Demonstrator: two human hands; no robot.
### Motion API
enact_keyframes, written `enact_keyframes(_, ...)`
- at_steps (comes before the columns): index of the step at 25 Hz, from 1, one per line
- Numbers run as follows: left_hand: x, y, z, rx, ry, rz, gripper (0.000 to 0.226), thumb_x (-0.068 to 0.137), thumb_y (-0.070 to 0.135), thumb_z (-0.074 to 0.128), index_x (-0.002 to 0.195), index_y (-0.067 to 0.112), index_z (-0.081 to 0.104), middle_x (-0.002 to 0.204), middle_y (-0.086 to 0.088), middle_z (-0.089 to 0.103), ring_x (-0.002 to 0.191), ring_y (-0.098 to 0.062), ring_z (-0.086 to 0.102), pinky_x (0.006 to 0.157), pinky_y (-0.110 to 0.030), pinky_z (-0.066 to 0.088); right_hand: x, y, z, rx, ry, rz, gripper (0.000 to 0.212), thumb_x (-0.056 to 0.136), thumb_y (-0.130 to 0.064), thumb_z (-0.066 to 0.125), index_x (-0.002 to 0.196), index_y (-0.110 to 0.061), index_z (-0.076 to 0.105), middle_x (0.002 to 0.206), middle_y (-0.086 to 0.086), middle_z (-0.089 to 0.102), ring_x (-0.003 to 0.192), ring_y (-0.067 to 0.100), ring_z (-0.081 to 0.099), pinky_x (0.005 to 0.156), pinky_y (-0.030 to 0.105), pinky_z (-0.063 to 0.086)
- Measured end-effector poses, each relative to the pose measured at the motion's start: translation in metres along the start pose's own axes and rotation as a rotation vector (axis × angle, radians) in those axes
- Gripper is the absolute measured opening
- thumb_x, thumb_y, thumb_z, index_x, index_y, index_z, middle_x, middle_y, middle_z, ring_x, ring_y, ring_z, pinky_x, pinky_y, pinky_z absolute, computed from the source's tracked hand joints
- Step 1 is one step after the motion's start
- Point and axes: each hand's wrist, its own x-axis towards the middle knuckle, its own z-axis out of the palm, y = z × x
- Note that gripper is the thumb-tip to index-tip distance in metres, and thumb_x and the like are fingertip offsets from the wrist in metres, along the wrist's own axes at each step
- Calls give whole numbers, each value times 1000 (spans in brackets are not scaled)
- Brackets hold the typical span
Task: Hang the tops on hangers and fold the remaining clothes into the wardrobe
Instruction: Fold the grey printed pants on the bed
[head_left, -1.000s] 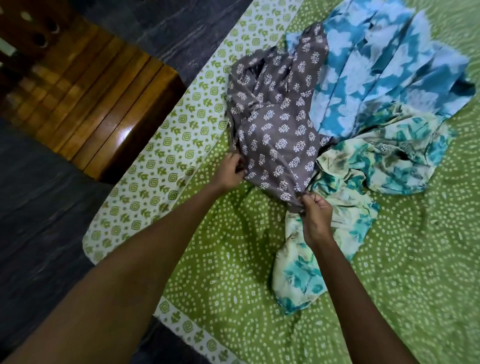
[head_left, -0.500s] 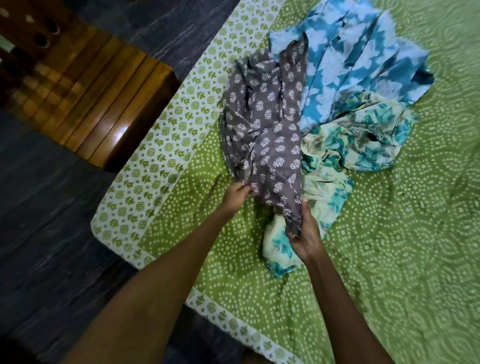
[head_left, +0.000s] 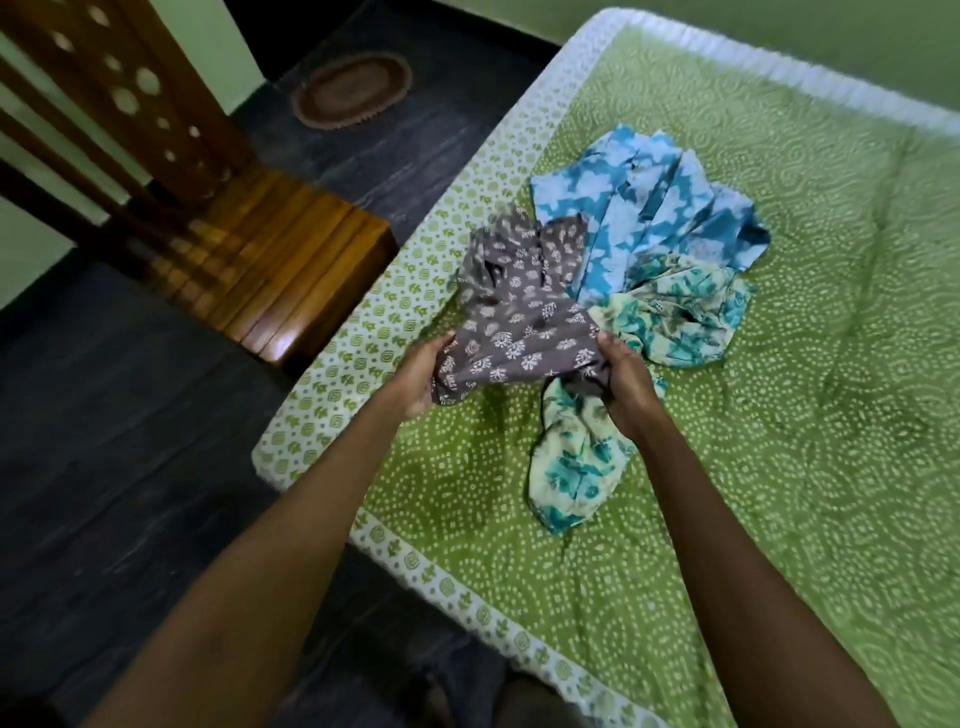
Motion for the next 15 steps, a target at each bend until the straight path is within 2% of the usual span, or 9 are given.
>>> enact_keyframes(1, -17, 3, -4, 79, -105, -76, 37, 99, 34, 41, 101, 9, 67, 85, -6, 72, 68, -19, 69, 55, -27, 56, -11, -6, 9, 63, 10, 0, 20, 101, -18, 40, 97, -11, 58, 67, -6, 71, 54, 8, 65, 47, 21, 52)
enact_keyframes(3, -38, 1, -17, 336, -247, -183, 40, 98, 39, 43, 110, 8, 63, 99, -8, 67, 79, -21, 66, 60, -29, 56, -38, -18, 26, 231, 22, 16, 15, 99, -17, 43, 92, -11, 55, 57, -4, 64, 37, 6, 52, 35, 17, 41)
enact_keyframes(5, -60, -7, -25, 639, -328, -229, 31, 99, 26, 41, 111, 2, 55, 95, -14, 60, 69, -18, 59, 57, -28, 54, -69, -27, 36, 475, -17, 133, 20, 99, -14, 43, 81, -9, 50, 45, -2, 51, 27, 2, 37, 28, 12, 31)
enact_keyframes(7, -84, -16, -29, 780, -332, -233, 21, 99, 18, 39, 106, 3, 52, 84, -11, 57, 54, -12, 53, 47, -22, 48, -98, -31, 40, 671, -84, 299, 35, 100, -15, 37, 67, -9, 47, 36, -4, 39, 22, 3, 31, 28, 11, 30)
enact_keyframes(9, -121, -24, -25, 764, -300, -218, 22, 99, 23, 42, 92, 7, 55, 71, -4, 54, 41, -6, 46, 38, -17, 39, -124, -28, 39, 571, -101, 335, 31, 97, -13, 36, 69, -10, 47, 33, -6, 38, 20, 3, 29, 26, 10, 27)
enact_keyframes(10, -133, -29, -26, 719, -255, -154, 25, 99, 23, 41, 87, 8, 56, 71, -5, 55, 42, -7, 49, 40, -17, 42, -138, -29, 41, 454, -131, 323, 26, 95, -11, 36, 70, -11, 45, 33, -7, 38, 20, 3, 29, 26, 9, 25)
enact_keyframes(12, -145, -36, -30, 611, -158, -23, 29, 100, 26, 36, 90, 6, 55, 90, -12, 59, 70, -15, 59, 65, -24, 50, -169, -33, 48, 271, -197, 276, 22, 89, -7, 33, 70, -10, 43, 36, -6, 41, 21, 3, 32, 24, 11, 27)
enact_keyframes(13, -151, -39, -31, 500, -157, -6, 33, 100, 30, 33, 93, 6, 55, 97, -13, 58, 81, -20, 57, 72, -29, 48, -183, -37, 50, 216, -201, 228, 25, 89, -7, 30, 68, -9, 43, 39, -3, 44, 23, 4, 37, 24, 16, 32)
enact_keyframes(15, -168, -43, -30, 217, -217, -115, 44, 98, 41, 34, 91, 3, 57, 91, -13, 61, 82, -26, 56, 70, -35, 46, -205, -41, 49, 147, -257, 146, 23, 84, -9, 38, 62, -8, 46, 46, 2, 52, 35, 13, 51, 36, 18, 42)
